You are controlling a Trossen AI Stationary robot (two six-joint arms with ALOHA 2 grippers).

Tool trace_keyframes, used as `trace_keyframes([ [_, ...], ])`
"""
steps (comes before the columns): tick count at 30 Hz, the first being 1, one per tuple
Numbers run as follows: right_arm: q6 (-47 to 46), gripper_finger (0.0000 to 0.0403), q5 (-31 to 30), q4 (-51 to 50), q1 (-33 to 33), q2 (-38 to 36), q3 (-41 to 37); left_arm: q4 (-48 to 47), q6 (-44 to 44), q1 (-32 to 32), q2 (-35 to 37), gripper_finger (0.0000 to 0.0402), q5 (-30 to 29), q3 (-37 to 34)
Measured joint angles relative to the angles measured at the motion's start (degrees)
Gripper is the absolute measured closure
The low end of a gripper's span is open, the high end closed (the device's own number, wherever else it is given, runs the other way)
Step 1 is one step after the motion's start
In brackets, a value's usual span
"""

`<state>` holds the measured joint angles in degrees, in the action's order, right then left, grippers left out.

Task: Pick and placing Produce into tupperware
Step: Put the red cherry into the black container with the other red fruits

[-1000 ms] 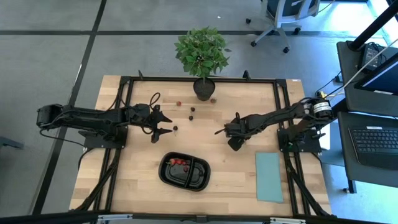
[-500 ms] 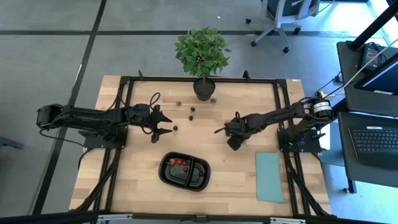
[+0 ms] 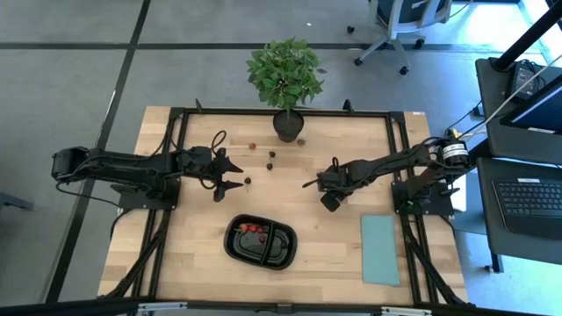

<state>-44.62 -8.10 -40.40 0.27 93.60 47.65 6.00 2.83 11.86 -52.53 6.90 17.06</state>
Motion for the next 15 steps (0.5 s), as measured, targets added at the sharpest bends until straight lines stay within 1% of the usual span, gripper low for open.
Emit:
trace_keyframes([
  [2, 0.1, 0.0338, 0.1, -0.7, 0.0, 0.0, 0.3, 0.0, 0.0, 0.0, 0.0, 0.0166, 0.0, 0.0],
  [6, 0.1, 0.0339, 2.5, -3.6, 0.0, 0.0, 2.8, 0.0, 0.0, 0.0, 0.0, 0.0166, 0.0, 0.0],
  [12, 0.9, 0.0339, 2.6, -10.2, 1.1, 0.0, 9.7, 0.0, 0.0, 0.0, 0.0, 0.0166, 0.0, 0.0],
  [15, 1.7, 0.0339, 2.6, -10.2, 1.9, 0.0, 13.8, 0.0, 0.0, 0.0, 0.0, 0.0166, 0.0, 0.0],
])
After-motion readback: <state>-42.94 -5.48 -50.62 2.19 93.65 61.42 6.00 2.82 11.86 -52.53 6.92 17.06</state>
